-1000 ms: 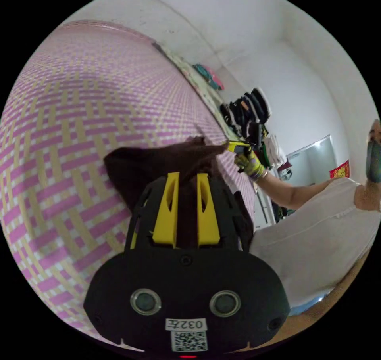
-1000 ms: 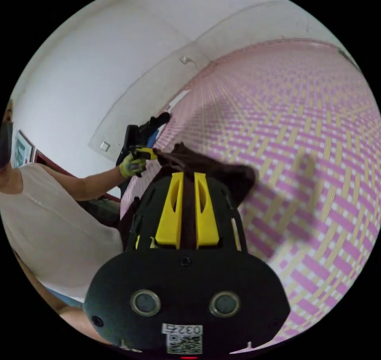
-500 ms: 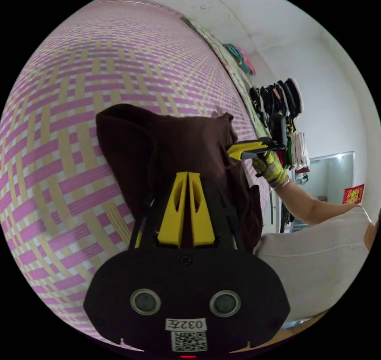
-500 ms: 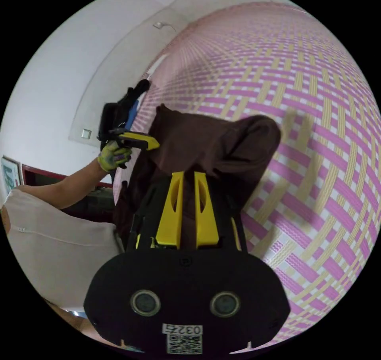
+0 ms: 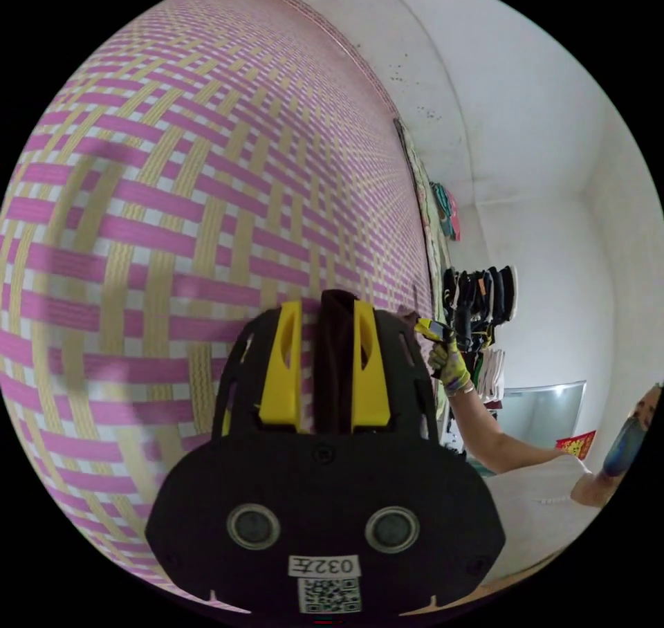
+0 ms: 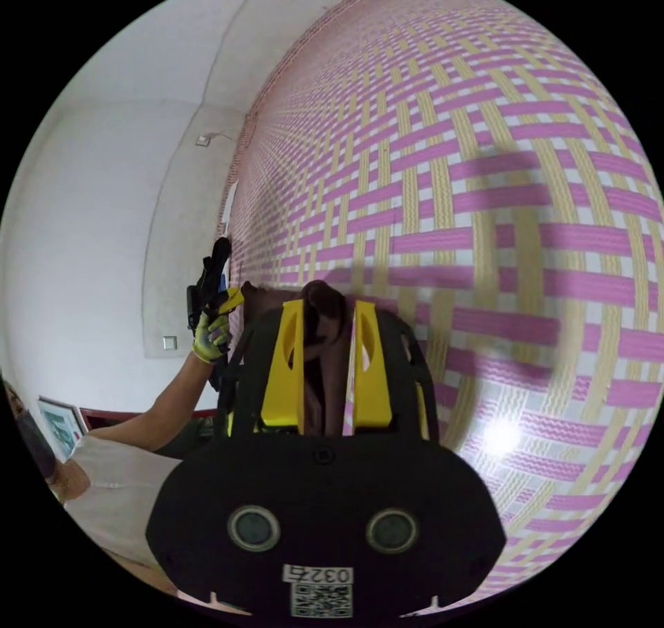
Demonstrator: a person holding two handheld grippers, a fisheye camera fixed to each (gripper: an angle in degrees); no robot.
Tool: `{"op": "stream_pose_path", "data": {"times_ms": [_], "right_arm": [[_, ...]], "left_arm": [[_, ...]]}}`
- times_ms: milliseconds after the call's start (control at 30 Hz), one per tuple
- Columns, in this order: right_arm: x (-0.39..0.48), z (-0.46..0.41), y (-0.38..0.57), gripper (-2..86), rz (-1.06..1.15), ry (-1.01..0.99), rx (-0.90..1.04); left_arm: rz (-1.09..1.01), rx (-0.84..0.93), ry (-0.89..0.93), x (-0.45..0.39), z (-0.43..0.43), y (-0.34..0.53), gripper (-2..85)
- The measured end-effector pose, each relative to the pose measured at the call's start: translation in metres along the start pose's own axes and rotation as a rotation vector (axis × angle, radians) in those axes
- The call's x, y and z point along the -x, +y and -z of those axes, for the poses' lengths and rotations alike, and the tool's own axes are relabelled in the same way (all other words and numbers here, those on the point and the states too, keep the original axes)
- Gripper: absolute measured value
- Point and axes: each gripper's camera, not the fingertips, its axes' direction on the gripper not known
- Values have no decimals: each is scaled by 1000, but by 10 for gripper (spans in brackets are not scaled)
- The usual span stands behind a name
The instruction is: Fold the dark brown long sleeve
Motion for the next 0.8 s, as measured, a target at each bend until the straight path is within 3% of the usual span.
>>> {"op": "stream_pose_path", "data": {"times_ms": [267,367,467,633,800], "right_arm": [[8,-18,4,49,17,81,60],[7,-3,26,78,-12,107,-44],[6,20,66,83,-9,35,-114],[17,23,195,79,144,-17,-9],[19,14,322,77,131,-68,7]], "left_arm": [[-9,70,-45,-19,-9,7,7],[-9,-16,-110,-33,13,27,19],[-32,-87,-19,-41,47,64,39],[-143,-87,77,-61,93,194,21],[-150,-70,57,-84,104,334,3]]}}
